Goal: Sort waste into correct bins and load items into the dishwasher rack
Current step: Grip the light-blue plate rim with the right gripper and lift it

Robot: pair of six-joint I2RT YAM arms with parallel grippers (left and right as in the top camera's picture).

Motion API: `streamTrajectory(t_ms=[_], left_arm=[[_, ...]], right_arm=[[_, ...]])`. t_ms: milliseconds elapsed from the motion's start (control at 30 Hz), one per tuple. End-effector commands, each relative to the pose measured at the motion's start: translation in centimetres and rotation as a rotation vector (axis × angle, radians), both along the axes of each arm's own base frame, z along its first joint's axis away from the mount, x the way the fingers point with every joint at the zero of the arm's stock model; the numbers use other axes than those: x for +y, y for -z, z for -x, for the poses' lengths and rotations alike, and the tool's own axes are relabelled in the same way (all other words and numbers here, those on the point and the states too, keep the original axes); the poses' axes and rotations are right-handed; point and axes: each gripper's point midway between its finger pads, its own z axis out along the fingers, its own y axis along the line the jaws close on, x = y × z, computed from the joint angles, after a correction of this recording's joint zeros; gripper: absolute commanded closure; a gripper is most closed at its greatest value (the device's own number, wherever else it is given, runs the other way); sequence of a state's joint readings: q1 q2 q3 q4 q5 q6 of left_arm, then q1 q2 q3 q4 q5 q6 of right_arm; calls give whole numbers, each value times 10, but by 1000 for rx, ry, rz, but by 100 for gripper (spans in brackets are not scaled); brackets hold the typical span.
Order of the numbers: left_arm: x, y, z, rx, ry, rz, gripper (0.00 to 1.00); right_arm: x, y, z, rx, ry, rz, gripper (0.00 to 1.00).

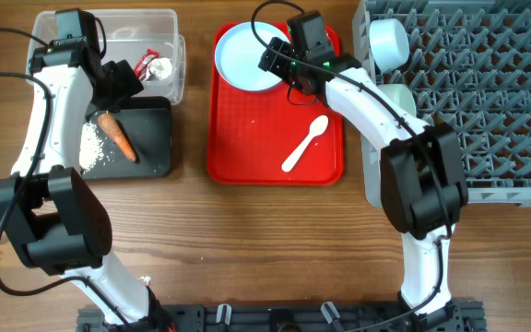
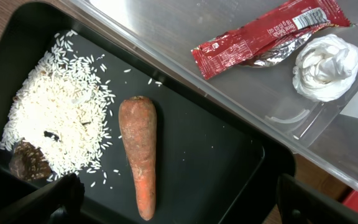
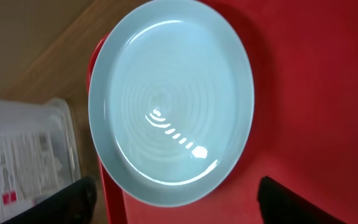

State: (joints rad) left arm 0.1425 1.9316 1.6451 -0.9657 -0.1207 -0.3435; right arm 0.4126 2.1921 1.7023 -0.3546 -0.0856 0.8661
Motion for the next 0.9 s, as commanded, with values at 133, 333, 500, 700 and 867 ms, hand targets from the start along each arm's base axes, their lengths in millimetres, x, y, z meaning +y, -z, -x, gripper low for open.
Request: streamTrajectory(t_ms=[133,333,500,700,867], left_arm=[[-1,-12,-3,-32,-5,3,0],[-1,-12,-3,-32,-5,3,0],[-1,-12,-3,-32,-5,3,0],[-1,-12,-3,-32,-5,3,0],[-1,-12,-3,-32,-5,3,0]], right_arm=[[7,53,1,69,50,19,30],[8,58,-3,57,51,16,36],[11,66,-1,70,59,11,57],[13,68,2,80,54,16,80],[13,70,4,93,50,15,80]])
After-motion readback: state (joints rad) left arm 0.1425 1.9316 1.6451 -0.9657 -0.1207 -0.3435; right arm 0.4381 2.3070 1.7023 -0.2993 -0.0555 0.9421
